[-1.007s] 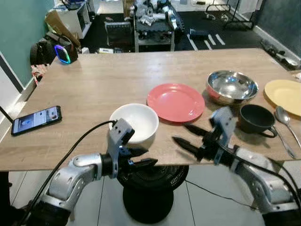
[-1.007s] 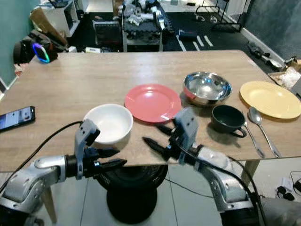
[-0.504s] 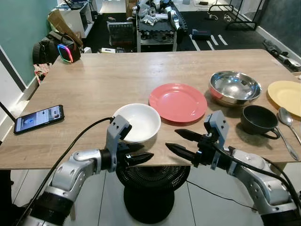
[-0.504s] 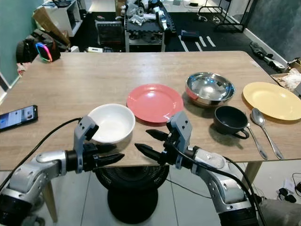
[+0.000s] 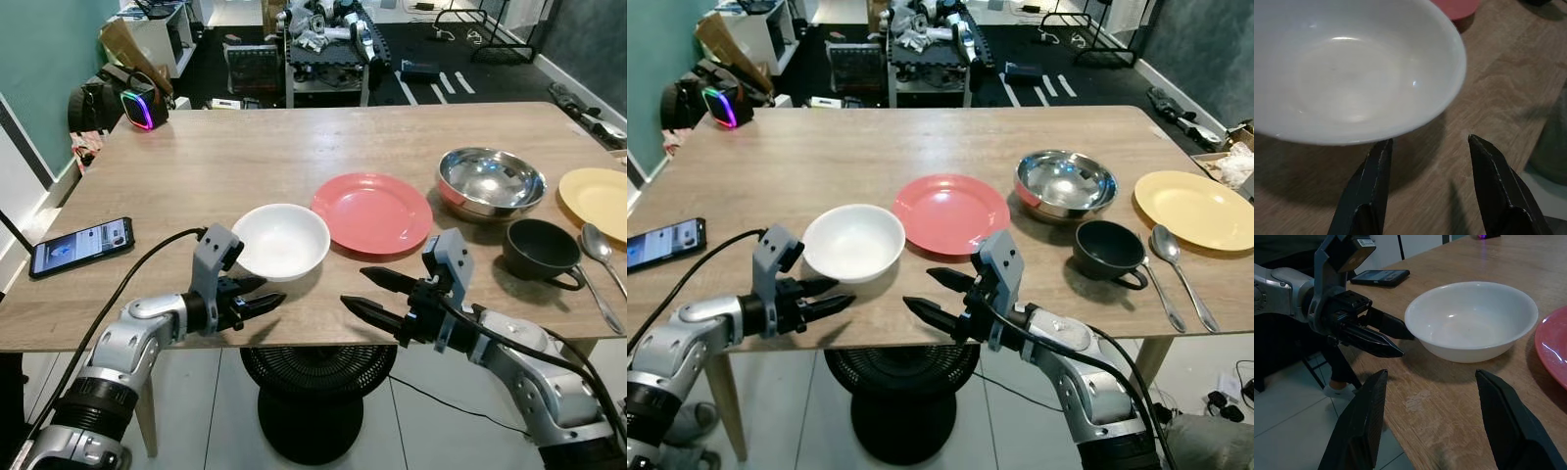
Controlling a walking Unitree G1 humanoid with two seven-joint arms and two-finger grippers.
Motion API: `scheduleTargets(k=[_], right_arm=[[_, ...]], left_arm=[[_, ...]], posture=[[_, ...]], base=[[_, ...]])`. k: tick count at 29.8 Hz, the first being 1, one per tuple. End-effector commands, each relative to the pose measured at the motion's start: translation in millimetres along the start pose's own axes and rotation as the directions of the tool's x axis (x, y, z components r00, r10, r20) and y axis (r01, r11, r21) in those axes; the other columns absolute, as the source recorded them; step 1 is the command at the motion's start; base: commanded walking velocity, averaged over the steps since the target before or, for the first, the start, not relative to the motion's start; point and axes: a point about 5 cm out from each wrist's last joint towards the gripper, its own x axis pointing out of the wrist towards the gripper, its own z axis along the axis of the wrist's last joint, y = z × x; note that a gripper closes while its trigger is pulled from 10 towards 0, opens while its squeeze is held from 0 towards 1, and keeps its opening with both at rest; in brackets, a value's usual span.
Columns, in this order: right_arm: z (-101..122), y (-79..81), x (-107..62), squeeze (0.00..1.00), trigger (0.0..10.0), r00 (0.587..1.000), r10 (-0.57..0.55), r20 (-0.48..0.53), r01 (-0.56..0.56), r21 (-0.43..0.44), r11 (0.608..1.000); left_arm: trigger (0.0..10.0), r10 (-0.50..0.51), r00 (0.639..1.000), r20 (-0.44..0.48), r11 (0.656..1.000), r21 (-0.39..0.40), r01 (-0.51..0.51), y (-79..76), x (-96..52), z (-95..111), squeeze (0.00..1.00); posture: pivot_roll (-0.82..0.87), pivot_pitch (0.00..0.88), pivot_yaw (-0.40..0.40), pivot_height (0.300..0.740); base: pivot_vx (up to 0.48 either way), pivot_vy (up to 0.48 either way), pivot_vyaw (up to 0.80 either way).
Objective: Setting the table
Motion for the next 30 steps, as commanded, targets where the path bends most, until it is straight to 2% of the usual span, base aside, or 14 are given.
scheduleTargets(k=[1,2,5,7,9,11,17,22,26,30], right_arm=[[5.3,3.5,2.8,0.00,10.0,1.000,0.016,0.020,-0.016,-0.007,1.000],[5.3,3.5,2.8,0.00,10.0,1.000,0.016,0.020,-0.016,-0.007,1.000],[7.8,4.8,3.8,0.00,10.0,0.999,0.020,0.029,-0.019,-0.010,1.000],[9.0,5.2,4.3,0.00,10.0,0.999,0.018,0.037,-0.018,-0.012,1.000],[9.6,5.5,5.9,0.00,10.0,0.999,0.014,0.043,-0.013,-0.014,1.000],[9.9,7.9,12.2,0.00,10.0,0.998,0.005,0.057,-0.004,-0.015,1.000],[10.9,16.9,22.0,0.00,10.0,0.996,0.026,0.080,-0.026,-0.003,1.000],[15.5,20.2,28.0,0.00,10.0,0.994,0.022,0.109,-0.022,-0.004,1.000],[22.7,22.9,33.3,0.00,10.0,0.989,0.004,0.146,-0.002,-0.014,1.000],[28.8,24.8,33.5,0.00,10.0,0.985,-0.007,0.171,0.010,-0.018,1.000]], left_arm=[[10.0,0.071,0.997,-0.004,0.997,0.018,-0.071,14.8,-9.6,0.6,0.00],[10.0,0.071,0.997,-0.004,0.997,0.018,-0.071,14.8,-9.6,0.6,0.00],[10.0,0.136,0.991,0.006,0.991,0.013,-0.136,28.3,-17.4,2.7,0.00],[10.0,0.109,0.994,0.007,0.994,0.015,-0.109,25.3,-18.8,3.2,0.00],[10.0,0.056,0.998,0.008,0.998,0.012,-0.056,17.0,-16.4,2.6,0.00],[10.0,-0.048,0.999,-0.006,0.999,0.009,0.048,-0.5,-10.0,-1.5,0.00],[10.0,-0.194,0.980,-0.048,0.981,0.020,0.195,-28.1,3.9,-12.8,0.00],[10.0,-0.180,0.982,-0.056,0.980,0.078,0.184,-24.7,14.8,-7.5,0.00],[10.0,-0.163,0.984,-0.071,0.976,0.134,0.171,-12.6,24.2,6.5,0.00],[10.0,-0.155,0.984,-0.084,0.974,0.156,0.167,-3.9,29.1,14.4,0.00]], posture=[[0.02,0.065,0.095,0.740],[0.02,0.065,0.095,0.740],[0.02,0.066,0.095,0.740],[0.02,0.066,0.096,0.740],[0.02,0.067,0.098,0.740],[0.02,0.071,0.100,0.740],[0.02,0.078,0.111,0.740],[0.01,0.088,0.115,0.740],[-0.01,0.097,0.122,0.740],[-0.02,0.110,0.125,0.740]], base=[[0.000,0.000,0.00],[0.000,0.000,0.00],[0.000,0.000,0.00],[0.000,0.000,0.00],[0.000,0.000,0.00],[0.000,0.000,0.00],[0.000,0.000,0.00],[0.000,0.000,0.00],[0.000,0.000,0.00],[0.000,0.000,0.00]])
